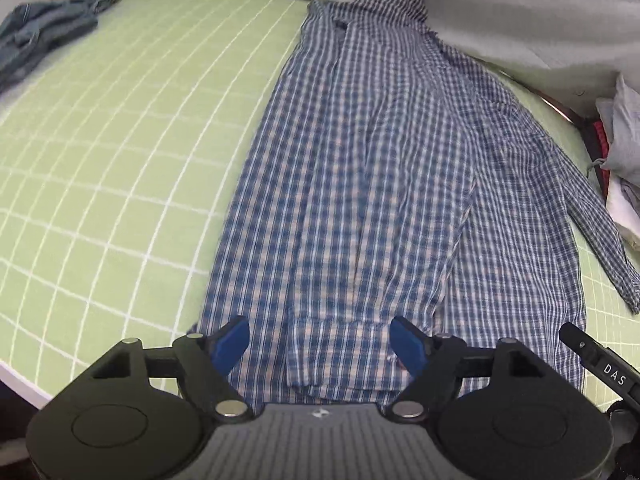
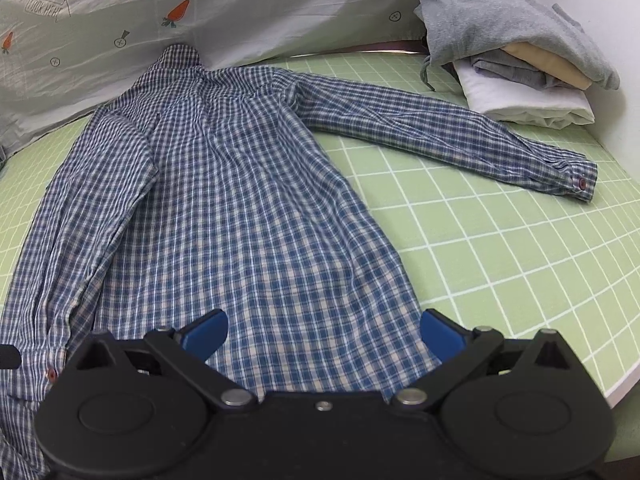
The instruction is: Fold clothes
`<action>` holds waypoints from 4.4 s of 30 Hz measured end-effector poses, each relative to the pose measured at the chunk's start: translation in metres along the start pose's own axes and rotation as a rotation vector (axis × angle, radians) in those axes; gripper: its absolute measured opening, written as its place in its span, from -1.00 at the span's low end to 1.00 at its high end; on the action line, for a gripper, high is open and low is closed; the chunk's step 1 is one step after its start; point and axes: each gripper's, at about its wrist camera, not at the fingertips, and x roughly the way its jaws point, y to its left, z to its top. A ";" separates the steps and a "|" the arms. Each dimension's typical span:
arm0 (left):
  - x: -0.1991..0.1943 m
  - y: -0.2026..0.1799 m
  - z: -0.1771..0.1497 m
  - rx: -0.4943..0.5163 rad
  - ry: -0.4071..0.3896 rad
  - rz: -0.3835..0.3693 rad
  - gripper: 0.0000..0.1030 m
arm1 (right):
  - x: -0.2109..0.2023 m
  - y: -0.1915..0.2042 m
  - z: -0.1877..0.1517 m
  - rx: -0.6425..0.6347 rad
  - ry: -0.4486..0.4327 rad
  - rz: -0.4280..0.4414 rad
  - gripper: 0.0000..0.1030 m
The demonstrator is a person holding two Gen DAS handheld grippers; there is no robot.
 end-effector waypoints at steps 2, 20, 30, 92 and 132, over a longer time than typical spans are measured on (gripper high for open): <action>-0.003 -0.011 0.009 0.035 -0.033 0.017 0.65 | 0.003 -0.007 0.007 0.030 -0.013 0.000 1.00; 0.048 -0.076 0.053 0.068 -0.012 0.102 0.67 | 0.076 -0.173 0.080 0.490 -0.069 -0.196 1.00; 0.079 -0.068 0.083 -0.010 0.043 0.182 0.67 | 0.122 -0.256 0.107 0.656 -0.093 -0.273 1.00; 0.120 -0.184 0.101 0.231 0.024 -0.044 -0.22 | 0.114 -0.139 0.105 0.154 -0.007 -0.191 0.93; 0.063 0.176 0.168 -0.329 -0.337 0.128 0.50 | 0.059 0.001 0.081 -0.074 0.051 -0.145 0.93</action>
